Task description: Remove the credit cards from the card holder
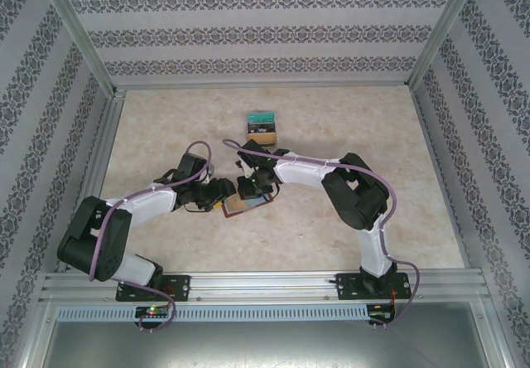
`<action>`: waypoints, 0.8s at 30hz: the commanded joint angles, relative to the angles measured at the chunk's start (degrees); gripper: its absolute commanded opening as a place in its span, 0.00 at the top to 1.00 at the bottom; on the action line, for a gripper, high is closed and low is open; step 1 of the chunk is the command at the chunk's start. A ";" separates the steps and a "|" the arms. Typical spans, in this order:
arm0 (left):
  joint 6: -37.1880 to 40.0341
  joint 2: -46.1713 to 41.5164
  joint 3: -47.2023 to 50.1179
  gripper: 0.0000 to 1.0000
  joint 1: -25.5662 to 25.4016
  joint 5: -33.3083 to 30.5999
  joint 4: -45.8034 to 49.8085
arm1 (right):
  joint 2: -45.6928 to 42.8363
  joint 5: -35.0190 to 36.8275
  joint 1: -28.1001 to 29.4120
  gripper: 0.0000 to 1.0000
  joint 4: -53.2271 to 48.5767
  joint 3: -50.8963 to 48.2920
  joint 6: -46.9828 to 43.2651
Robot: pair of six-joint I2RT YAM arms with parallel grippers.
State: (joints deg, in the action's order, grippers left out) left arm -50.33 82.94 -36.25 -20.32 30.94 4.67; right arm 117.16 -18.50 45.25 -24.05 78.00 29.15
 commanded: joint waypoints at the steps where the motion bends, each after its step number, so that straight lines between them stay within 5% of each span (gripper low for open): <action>1: 1.19 -1.04 -1.85 0.43 -0.83 -1.22 1.72 | 2.49 0.93 0.71 1.00 -2.38 -0.13 -0.37; 24: 1.28 1.70 -2.73 0.44 -1.59 -1.13 1.19 | 2.29 1.01 0.70 1.00 -2.38 -0.21 -0.34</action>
State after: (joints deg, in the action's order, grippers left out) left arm -49.93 84.03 -37.65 -21.34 28.99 6.98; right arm 117.16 -18.50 45.25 -24.03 78.00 29.17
